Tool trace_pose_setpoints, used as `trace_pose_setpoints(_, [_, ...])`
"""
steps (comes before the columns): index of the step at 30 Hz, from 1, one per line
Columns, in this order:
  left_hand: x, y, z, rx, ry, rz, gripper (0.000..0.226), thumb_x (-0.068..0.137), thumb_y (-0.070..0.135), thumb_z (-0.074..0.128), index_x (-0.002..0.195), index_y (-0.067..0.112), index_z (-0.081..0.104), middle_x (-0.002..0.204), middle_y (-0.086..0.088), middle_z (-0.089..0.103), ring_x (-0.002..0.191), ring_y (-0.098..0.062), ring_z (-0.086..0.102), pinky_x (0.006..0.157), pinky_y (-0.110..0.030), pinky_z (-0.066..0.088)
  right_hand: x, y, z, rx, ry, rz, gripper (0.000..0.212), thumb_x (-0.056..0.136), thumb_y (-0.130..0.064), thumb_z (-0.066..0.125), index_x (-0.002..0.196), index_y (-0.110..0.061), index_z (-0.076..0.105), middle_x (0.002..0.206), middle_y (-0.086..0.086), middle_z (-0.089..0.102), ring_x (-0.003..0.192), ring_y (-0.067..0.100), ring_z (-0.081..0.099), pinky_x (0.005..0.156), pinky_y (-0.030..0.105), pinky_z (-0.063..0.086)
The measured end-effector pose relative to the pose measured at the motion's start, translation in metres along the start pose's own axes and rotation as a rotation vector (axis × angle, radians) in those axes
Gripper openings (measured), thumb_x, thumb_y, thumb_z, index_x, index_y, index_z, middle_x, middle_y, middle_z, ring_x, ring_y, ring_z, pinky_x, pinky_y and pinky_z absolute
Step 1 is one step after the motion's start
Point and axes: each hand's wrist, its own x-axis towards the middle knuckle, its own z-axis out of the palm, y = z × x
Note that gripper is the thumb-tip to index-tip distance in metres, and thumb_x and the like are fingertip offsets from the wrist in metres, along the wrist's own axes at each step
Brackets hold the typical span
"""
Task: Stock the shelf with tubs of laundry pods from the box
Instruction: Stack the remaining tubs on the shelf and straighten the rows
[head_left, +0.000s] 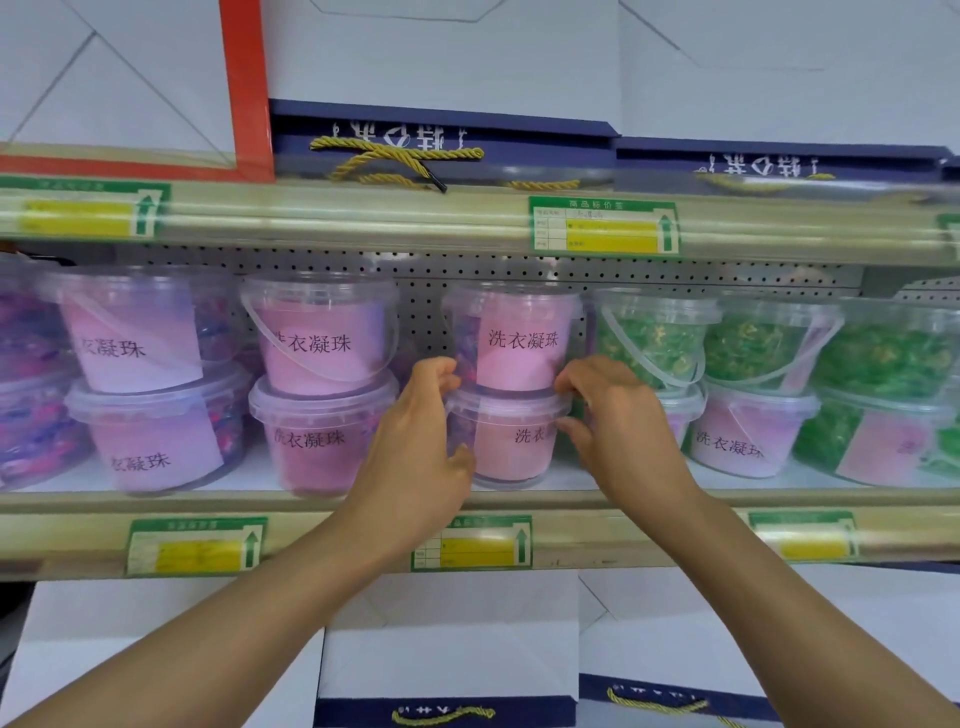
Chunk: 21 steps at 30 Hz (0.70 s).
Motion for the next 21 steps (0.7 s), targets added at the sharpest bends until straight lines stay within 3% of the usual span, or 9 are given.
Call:
trace_pose_setpoints(3, [-0.001,-0.001,-0.002,-0.001,-0.037,-0.024,0.070,0.082,0.000,0.059,0.139,0.018,0.024,0.138,0.005,0.041,0.127,-0.011,0.039,0.093,-0.016,0.026,-0.005,-0.008,-0.002,0.008,0.017,-0.068,0.035,0.058,-0.001,0.082,0.084,-0.006,0.060,0.089,0.010,0.060,0.084,0.029,0.057,0.062,0.041,0.051])
trace_pose_setpoints(5, [0.000,0.001,-0.005,-0.041,-0.051,-0.037,0.071,0.081,0.000,0.059,0.140,0.019,0.023,0.124,0.012,0.043,0.117,-0.007,0.043,0.089,-0.017,0.030,-0.009,-0.009,-0.003,0.037,0.031,-0.053,0.036,0.062,-0.009,0.083,0.090,-0.008,0.060,0.094,0.006,0.058,0.085,0.023,0.055,0.068,0.034,0.050])
trace_pose_setpoints(7, [0.006,0.004,-0.007,-0.114,-0.059,-0.066,0.074,0.080,-0.001,0.058,0.141,0.020,0.021,0.122,0.018,0.039,0.112,-0.001,0.041,0.090,-0.018,0.031,-0.010,-0.006,-0.006,0.125,0.043,0.052,0.041,0.069,-0.008,0.079,0.104,-0.012,0.058,0.102,-0.001,0.056,0.088,0.014,0.053,0.078,0.020,0.045])
trace_pose_setpoints(10, [0.022,0.006,-0.004,-0.256,-0.079,-0.152,0.079,0.078,-0.001,0.058,0.143,0.022,0.017,0.133,0.014,0.038,0.110,-0.001,0.043,0.098,-0.025,0.033,-0.007,-0.005,-0.012,0.382,-0.042,0.199,0.051,0.079,0.004,0.060,0.122,-0.017,0.045,0.103,-0.022,0.050,0.091,-0.005,0.051,0.079,-0.003,0.036])
trace_pose_setpoints(11, [0.025,0.007,-0.002,-0.297,-0.077,-0.173,0.080,0.075,0.003,0.059,0.141,0.022,0.019,0.136,0.011,0.040,0.111,-0.005,0.046,0.101,-0.030,0.035,-0.005,-0.006,-0.012,0.445,-0.077,0.208,0.055,0.080,0.008,0.054,0.127,-0.018,0.041,0.106,-0.024,0.050,0.093,-0.008,0.052,0.081,-0.002,0.037])
trace_pose_setpoints(14, [0.027,0.007,0.000,-0.372,-0.028,-0.181,0.077,0.071,0.001,0.061,0.138,0.021,0.027,0.135,0.005,0.045,0.124,-0.014,0.045,0.108,-0.040,0.036,0.000,-0.007,-0.010,0.491,-0.106,0.199,0.066,0.079,0.013,0.044,0.137,-0.017,0.036,0.124,-0.010,0.053,0.107,0.002,0.053,0.095,0.019,0.043])
trace_pose_setpoints(16, [0.024,0.004,0.000,-0.372,0.010,-0.154,0.068,0.076,-0.007,0.059,0.133,0.020,0.033,0.124,0.010,0.047,0.120,-0.009,0.046,0.104,-0.031,0.038,0.003,-0.006,-0.008,0.468,-0.117,0.198,0.071,0.078,0.014,0.043,0.141,-0.017,0.033,0.129,-0.004,0.052,0.114,0.009,0.051,0.099,0.026,0.042])
trace_pose_setpoints(19, [0.016,0.001,-0.002,-0.288,0.051,-0.088,0.058,0.077,-0.009,0.057,0.117,0.029,0.037,0.113,0.016,0.049,0.105,0.002,0.048,0.087,-0.013,0.038,0.002,-0.004,-0.006,0.411,-0.134,0.182,0.070,0.079,0.012,0.045,0.141,-0.017,0.031,0.131,0.002,0.052,0.119,0.018,0.050,0.099,0.034,0.043])
trace_pose_setpoints(21, [0.010,-0.001,-0.003,-0.253,0.038,-0.074,0.058,0.076,-0.009,0.056,0.115,0.029,0.036,0.114,0.015,0.050,0.101,0.003,0.049,0.082,-0.011,0.038,-0.003,-0.004,-0.003,0.371,-0.111,0.175,0.063,0.079,0.010,0.048,0.136,-0.016,0.039,0.127,0.003,0.054,0.115,0.019,0.052,0.095,0.029,0.044])
